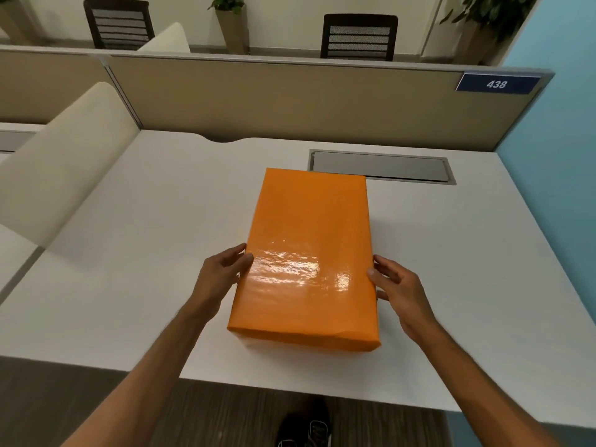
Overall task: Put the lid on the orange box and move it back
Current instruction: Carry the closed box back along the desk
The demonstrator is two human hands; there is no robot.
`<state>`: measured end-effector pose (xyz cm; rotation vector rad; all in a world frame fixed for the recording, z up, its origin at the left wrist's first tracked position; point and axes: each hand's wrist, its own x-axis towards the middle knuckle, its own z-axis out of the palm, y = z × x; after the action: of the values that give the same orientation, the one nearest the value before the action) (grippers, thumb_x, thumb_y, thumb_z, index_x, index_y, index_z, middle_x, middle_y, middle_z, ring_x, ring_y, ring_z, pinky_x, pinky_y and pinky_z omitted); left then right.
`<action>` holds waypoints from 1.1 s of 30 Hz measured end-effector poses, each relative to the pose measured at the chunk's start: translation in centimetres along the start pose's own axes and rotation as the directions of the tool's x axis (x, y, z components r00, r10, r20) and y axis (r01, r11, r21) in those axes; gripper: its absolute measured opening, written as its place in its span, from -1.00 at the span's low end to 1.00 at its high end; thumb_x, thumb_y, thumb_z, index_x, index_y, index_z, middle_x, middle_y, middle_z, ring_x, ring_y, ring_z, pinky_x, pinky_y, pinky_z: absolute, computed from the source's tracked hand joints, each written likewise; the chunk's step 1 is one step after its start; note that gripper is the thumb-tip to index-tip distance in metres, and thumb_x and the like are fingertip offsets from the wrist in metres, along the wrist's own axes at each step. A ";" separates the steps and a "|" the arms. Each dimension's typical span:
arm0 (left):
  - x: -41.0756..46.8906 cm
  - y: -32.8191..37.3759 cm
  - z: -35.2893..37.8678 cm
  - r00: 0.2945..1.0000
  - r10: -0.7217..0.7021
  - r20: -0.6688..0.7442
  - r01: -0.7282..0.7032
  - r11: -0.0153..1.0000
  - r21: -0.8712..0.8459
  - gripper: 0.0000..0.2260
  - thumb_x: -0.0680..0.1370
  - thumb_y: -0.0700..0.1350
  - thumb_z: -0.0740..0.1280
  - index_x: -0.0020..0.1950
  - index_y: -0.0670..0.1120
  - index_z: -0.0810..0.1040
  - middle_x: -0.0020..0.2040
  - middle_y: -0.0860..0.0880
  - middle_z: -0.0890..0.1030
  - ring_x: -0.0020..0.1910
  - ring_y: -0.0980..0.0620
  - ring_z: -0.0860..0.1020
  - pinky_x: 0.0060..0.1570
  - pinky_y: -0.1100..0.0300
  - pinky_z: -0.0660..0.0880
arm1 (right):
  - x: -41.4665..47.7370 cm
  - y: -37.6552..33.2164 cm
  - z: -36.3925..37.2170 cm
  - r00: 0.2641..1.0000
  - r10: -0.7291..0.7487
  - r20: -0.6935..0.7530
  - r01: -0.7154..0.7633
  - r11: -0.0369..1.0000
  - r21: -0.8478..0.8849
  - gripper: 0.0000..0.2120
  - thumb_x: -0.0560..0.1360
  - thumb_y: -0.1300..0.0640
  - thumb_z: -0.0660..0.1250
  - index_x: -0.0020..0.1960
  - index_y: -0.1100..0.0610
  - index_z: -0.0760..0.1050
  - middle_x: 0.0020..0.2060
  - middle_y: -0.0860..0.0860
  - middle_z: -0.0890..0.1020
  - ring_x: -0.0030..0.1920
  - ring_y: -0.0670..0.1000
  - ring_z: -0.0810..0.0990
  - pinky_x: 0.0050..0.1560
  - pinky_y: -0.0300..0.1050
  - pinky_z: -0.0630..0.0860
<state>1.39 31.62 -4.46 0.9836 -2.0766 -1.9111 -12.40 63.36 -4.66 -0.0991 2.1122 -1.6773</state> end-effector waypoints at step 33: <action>0.6 3.1 -9.9 0.997 -0.029 -0.068 0.015 0.981 -0.191 -0.57 0.52 0.05 0.40 0.39 0.12 0.49 0.14 0.10 0.66 0.03 0.04 0.66 -0.33 0.26 0.59 | 2.9 -5.0 10.7 0.956 0.041 0.292 -0.116 0.962 0.246 -0.20 0.31 0.03 0.58 0.48 -0.13 0.34 0.20 -0.10 0.66 0.18 0.08 0.63 -0.01 0.19 0.64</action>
<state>5.04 22.94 0.03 1.0174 -1.8120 -2.0101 -11.99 51.41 -2.62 -0.1619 1.6517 -1.7596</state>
